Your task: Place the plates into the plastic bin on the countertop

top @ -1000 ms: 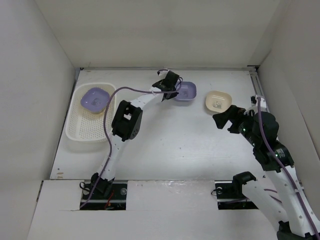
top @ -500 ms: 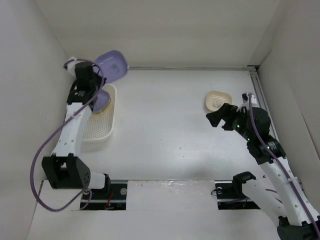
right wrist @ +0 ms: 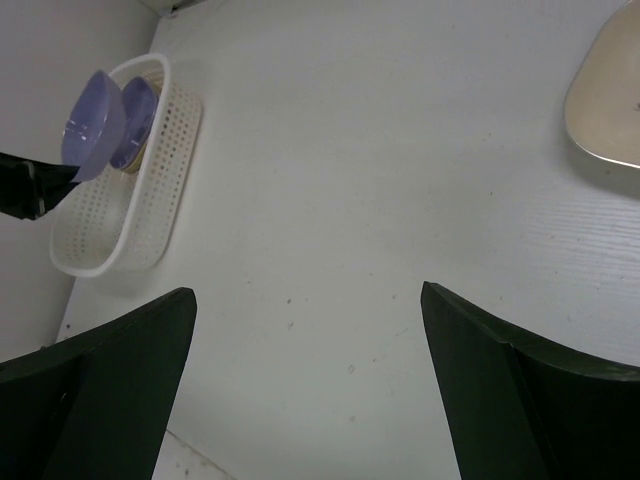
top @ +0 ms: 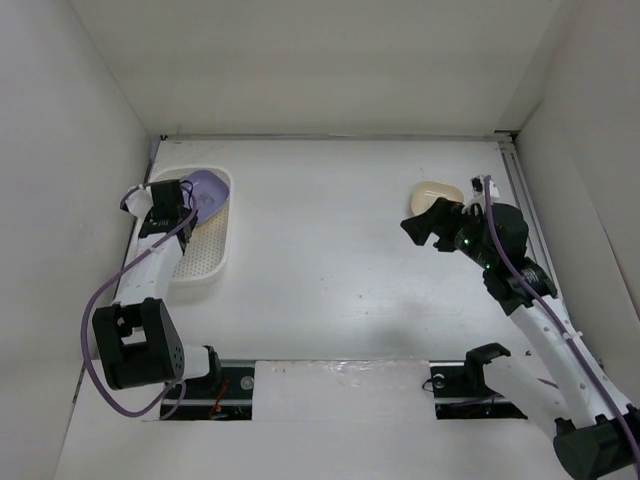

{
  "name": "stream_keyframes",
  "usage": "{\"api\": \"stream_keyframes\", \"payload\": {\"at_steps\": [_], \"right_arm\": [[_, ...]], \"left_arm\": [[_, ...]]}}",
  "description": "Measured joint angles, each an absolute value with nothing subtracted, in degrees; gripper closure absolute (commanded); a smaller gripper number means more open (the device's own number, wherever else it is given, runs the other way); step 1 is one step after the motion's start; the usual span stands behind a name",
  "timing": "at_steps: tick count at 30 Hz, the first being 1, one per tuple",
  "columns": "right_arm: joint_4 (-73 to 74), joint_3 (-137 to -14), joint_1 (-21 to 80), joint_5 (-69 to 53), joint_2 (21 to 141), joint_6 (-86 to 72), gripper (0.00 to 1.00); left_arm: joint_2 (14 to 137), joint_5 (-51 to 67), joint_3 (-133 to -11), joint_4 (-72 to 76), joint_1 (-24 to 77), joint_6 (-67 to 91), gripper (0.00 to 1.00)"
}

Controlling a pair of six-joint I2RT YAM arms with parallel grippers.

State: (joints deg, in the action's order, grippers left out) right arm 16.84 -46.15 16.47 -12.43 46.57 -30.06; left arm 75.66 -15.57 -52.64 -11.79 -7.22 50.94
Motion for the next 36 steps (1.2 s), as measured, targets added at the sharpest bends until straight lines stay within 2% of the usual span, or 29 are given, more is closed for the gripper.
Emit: {"api": "stream_keyframes", "payload": {"at_steps": [6,13,16,17,18,20,23,26,32,36], "right_arm": [[15.8,-46.0,16.5,-12.5,47.3,-30.3,0.00],[15.5,-46.0,16.5,-11.9,49.7,-30.5,0.00],[15.5,-46.0,16.5,-10.3,50.6,-30.5,0.00],[15.5,-46.0,16.4,-9.5,50.8,-30.5,0.00],[15.5,-46.1,16.3,-8.4,51.1,-30.5,0.00],[15.5,-46.3,15.8,-6.1,51.9,-30.5,0.00],[15.0,-46.9,13.8,-2.9,54.8,-30.5,0.00],[13.8,-47.5,9.5,-1.2,60.3,-30.4,0.00],[13.1,-52.1,5.2,2.1,76.2,-30.3,0.00],[12.8,-57.6,5.2,3.3,86.2,-29.4,0.03]], "left_arm": [[77.1,-15.0,-52.1,-7.7,-12.1,52.7,1.00],[84.2,-12.3,-52.4,-3.9,-14.0,53.1,1.00],[86.3,-11.2,-52.5,-3.9,-13.9,53.0,0.76],[86.5,-10.9,-52.5,-3.7,-13.9,53.2,0.63],[86.5,-10.7,-52.6,-3.5,-13.9,53.1,0.56],[86.4,-10.2,-52.8,-2.8,-13.9,53.4,0.52],[85.8,-9.7,-53.0,-2.4,-13.9,53.6,0.34],[83.5,-9.5,-53.0,-2.9,-13.9,53.7,0.01],[76.2,-12.1,-54.0,-5.5,-12.7,53.9,0.00],[74.3,-13.8,-55.5,-6.9,-7.7,53.2,0.00]]}}
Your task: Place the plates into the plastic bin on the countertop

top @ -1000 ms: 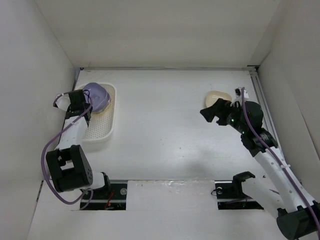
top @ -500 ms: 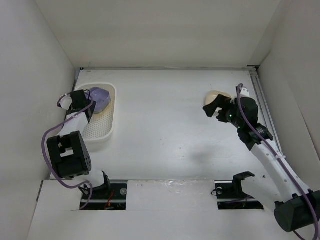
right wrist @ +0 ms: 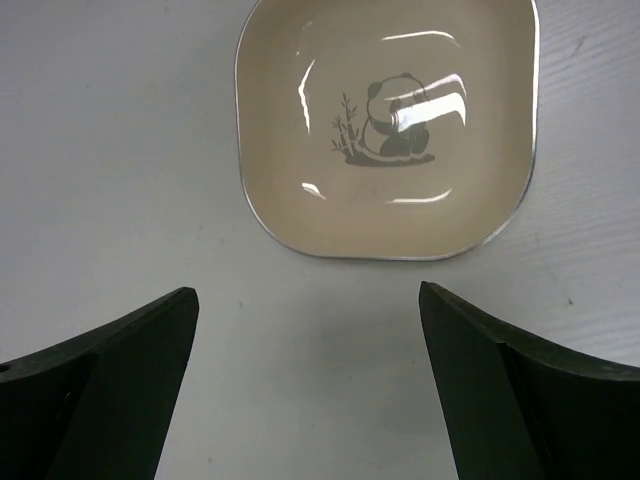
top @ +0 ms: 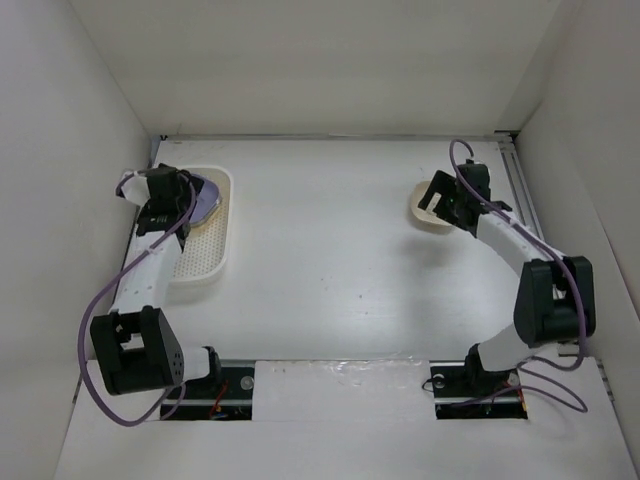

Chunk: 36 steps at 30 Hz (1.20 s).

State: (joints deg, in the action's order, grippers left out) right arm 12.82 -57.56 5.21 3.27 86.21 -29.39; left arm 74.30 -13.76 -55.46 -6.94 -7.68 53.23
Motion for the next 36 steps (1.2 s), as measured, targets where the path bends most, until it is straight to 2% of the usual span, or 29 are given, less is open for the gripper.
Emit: {"api": "stream_keyframes", "payload": {"at_steps": [9,15,18,22,23,24,26,27,30,31,33,36], "right_arm": [[12.5,-68.6,6.2,5.7,100.3,-25.8,0.06],[14.3,-78.4,11.0,7.4,109.4,-23.4,0.13],[15.3,-80.2,13.0,7.8,112.3,-22.8,0.21],[16.8,-81.3,14.3,9.0,115.4,-22.5,0.24],[17.3,-81.3,14.5,9.2,115.6,-22.6,0.27],[17.8,-81.3,14.7,9.3,115.7,-22.5,0.39],[18.0,-81.3,15.0,9.5,115.6,-22.3,0.51],[18.0,-81.5,15.3,9.4,115.6,-22.4,0.66],[18.0,-81.7,16.3,9.2,115.6,-22.3,0.70],[18.0,-81.7,16.8,9.0,115.6,-22.2,0.85],[17.7,-81.7,18.3,8.8,115.4,-21.5,1.00],[17.0,-81.5,20.9,8.5,113.1,-19.7,1.00]], "left_arm": [[74.2,-15.5,-55.6,-8.0,4.7,50.3,0.00],[76.3,-15.5,-55.4,-7.9,5.1,48.9,0.00],[76.4,-15.0,-54.4,-7.7,5.1,48.4,0.00],[76.4,-14.3,-53.9,-7.5,5.1,48.0,0.00],[76.4,-14.0,-53.9,-7.5,5.1,48.0,0.00],[76.4,-13.8,-53.9,-7.5,5.1,47.9,0.00],[76.4,-13.5,-53.9,-7.5,5.1,47.9,0.00],[76.4,-13.2,-53.9,-7.5,5.1,47.8,0.00],[76.4,-12.7,-53.9,-7.4,5.1,47.8,0.00],[76.4,-12.6,-53.9,-7.4,5.1,47.8,0.00],[76.4,-12.4,-53.9,-7.4,5.1,47.8,0.00],[76.4,-12.5,-53.9,-7.4,5.1,47.8,0.00]]}}
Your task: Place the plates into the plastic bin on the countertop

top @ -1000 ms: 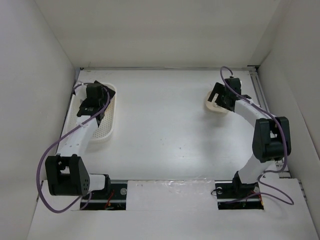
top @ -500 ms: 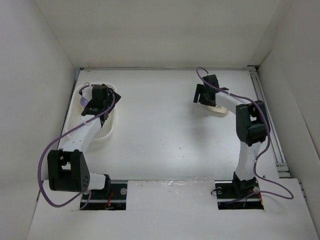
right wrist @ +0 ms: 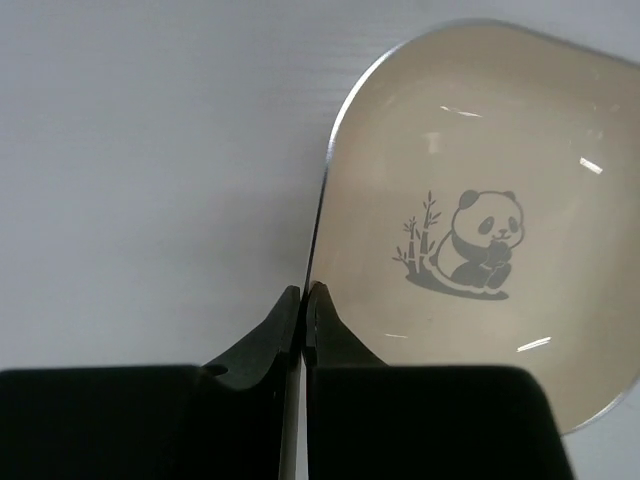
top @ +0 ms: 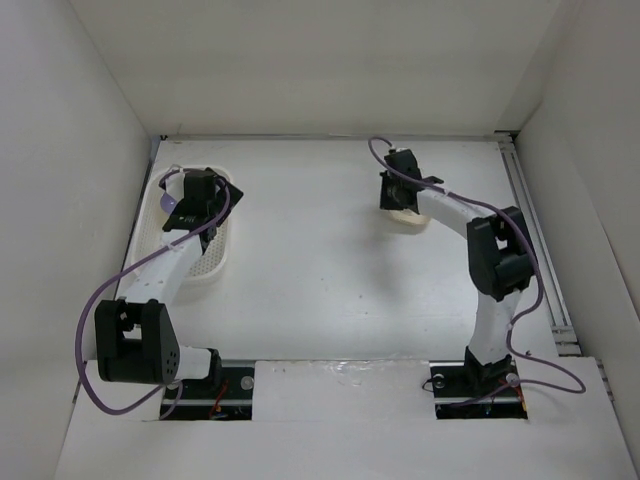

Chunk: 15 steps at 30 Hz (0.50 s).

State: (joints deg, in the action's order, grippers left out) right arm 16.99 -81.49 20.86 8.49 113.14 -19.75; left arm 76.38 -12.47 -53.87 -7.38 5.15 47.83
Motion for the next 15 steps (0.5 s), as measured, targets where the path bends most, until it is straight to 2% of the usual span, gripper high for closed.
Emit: {"api": "stream_keyframes", "payload": {"at_steps": [8,15], "right_arm": [[12.6,-71.4,31.7,-1.2,100.9,-9.5,1.00],[15.2,-70.5,42.4,-7.6,99.5,4.2,1.00]], "left_arm": [[79.3,-11.5,-56.6,-8.6,7.9,45.5,0.00],[88.3,-6.1,-65.8,-11.7,11.1,41.4,0.00]]}}
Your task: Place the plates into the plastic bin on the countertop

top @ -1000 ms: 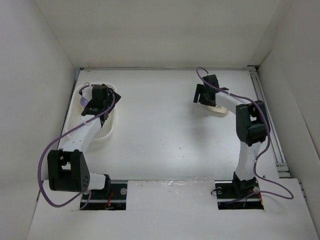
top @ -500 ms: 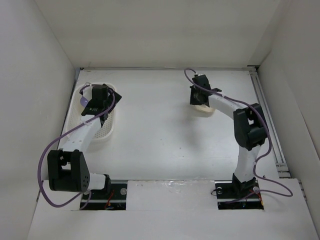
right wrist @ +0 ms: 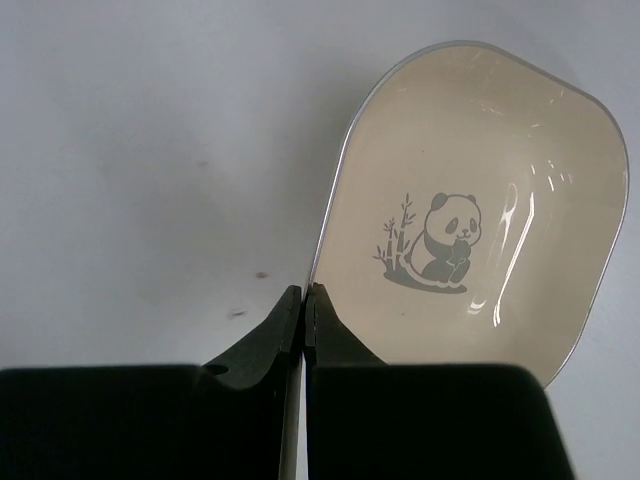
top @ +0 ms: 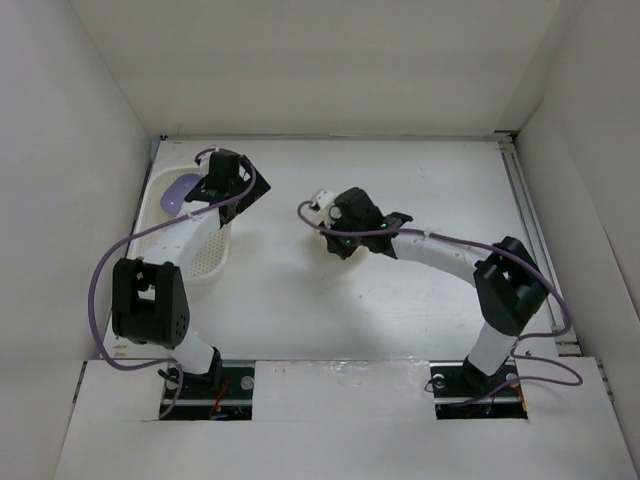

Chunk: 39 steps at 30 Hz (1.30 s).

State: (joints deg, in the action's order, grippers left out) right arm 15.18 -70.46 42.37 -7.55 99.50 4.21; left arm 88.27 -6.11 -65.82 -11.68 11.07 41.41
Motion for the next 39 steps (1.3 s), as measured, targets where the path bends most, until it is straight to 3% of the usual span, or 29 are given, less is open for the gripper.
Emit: {"api": "stream_keyframes", "payload": {"at_steps": [8,13,21,25,27,30,34,39], "right_arm": [[18.0,-70.5,59.0,-7.3,99.6,15.0,1.00],[18.3,-70.8,61.1,-4.7,100.0,18.3,1.00],[19.7,-77.1,60.4,-0.6,103.6,22.0,1.00],[20.7,-79.7,60.4,0.9,103.9,22.9,1.00],[21.6,-80.9,60.5,1.6,103.9,23.0,1.00],[22.9,-81.6,60.6,3.3,103.9,23.4,1.00],[24.0,-81.7,61.3,5.5,103.9,24.3,1.00],[24.3,-80.6,61.5,7.6,102.7,25.0,1.00]], "left_arm": [[93.6,0.9,-70.5,-15.7,13.4,37.5,0.00],[94.7,3.7,-71.0,-17.0,17.4,36.0,0.05],[92.3,7.6,-66.5,-17.8,18.7,34.7,0.29],[90.4,7.5,-66.0,-18.3,19.2,33.8,0.59],[89.9,6.8,-65.8,-18.3,19.4,33.2,0.79],[89.7,5.6,-65.5,-18.3,19.0,32.6,0.81],[89.7,5.3,-65.3,-18.9,19.1,31.5,1.00],[89.7,5.5,-65.4,-19.3,19.2,30.7,1.00]]}}
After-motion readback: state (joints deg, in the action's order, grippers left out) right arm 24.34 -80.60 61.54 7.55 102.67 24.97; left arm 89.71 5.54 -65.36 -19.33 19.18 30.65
